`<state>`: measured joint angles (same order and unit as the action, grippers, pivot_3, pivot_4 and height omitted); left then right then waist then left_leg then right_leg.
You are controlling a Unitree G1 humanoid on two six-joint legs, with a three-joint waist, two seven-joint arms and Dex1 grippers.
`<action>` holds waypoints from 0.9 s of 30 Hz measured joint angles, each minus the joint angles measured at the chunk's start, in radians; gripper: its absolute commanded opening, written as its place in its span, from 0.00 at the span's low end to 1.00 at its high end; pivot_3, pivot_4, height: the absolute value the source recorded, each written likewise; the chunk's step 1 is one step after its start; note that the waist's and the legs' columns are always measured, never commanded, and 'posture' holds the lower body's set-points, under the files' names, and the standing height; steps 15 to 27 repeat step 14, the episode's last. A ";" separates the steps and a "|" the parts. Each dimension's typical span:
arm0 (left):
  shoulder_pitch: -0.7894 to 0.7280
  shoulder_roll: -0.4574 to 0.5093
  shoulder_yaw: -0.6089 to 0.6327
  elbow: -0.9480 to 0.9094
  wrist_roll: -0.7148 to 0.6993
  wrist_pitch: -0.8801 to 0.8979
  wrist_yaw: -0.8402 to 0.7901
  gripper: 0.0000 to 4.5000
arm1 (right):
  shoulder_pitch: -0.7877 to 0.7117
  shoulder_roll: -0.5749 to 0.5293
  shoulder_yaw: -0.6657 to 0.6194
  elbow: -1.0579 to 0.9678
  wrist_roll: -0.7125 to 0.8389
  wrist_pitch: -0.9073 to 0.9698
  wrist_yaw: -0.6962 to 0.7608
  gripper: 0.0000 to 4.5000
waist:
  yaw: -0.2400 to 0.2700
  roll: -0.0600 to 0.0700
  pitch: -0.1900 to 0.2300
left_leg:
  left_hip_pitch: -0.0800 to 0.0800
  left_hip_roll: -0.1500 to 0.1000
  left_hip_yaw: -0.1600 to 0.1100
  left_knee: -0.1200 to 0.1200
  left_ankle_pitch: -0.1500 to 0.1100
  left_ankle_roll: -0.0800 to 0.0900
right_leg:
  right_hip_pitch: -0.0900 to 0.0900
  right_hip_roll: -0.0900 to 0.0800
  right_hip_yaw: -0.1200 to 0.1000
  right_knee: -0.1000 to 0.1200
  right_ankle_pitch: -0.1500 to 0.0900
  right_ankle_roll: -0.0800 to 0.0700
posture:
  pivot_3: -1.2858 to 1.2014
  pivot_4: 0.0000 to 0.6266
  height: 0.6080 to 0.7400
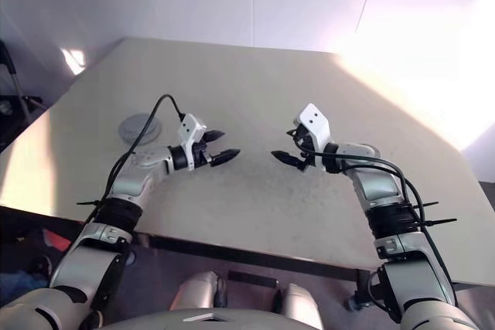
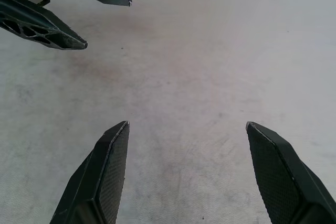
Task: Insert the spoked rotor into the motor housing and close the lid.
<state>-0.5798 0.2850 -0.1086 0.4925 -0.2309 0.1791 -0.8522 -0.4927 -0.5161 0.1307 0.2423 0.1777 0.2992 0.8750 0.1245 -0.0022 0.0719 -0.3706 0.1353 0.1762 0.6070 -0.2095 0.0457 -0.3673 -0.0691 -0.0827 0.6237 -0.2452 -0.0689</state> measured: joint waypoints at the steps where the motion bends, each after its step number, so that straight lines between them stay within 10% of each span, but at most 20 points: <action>1: -0.004 -0.003 0.000 0.004 0.003 -0.002 0.000 0.98 | 0.003 0.000 0.000 0.000 -0.003 -0.004 -0.004 0.89 | 0.000 0.000 0.000 | 0.000 0.000 0.000 0.000 0.000 0.000 | 0.000 0.000 0.000 0.000 0.000 0.000 | 0.52 0.00 1.00; 27: -0.038 -0.015 -0.001 0.059 0.031 -0.024 -0.021 0.98 | 0.010 0.011 -0.013 0.011 -0.013 -0.052 -0.061 0.89 | -0.001 0.000 0.000 | 0.000 0.000 0.000 0.000 0.000 0.000 | 0.000 0.000 0.000 0.000 0.000 0.000 | 0.52 0.00 1.00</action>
